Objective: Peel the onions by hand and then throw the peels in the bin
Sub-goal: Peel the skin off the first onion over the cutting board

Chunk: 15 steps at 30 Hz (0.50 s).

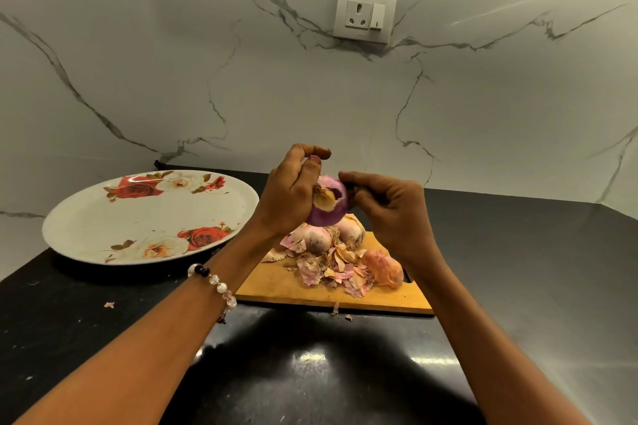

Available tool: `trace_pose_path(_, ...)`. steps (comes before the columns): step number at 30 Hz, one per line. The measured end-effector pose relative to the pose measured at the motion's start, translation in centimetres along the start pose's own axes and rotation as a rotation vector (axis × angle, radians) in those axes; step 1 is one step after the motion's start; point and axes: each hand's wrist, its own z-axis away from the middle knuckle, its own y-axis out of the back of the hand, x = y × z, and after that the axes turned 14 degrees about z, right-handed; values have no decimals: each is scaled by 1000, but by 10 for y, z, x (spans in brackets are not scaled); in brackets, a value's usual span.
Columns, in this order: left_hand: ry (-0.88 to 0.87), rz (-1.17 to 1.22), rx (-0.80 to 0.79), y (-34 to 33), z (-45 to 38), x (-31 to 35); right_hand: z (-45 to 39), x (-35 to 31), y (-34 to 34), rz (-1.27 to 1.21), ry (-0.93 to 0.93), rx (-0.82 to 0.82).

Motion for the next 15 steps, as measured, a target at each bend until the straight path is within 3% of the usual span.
trace_pose_path(15,29,116,-116,9,0,-8,-1,2,-1,-36,2,-4)
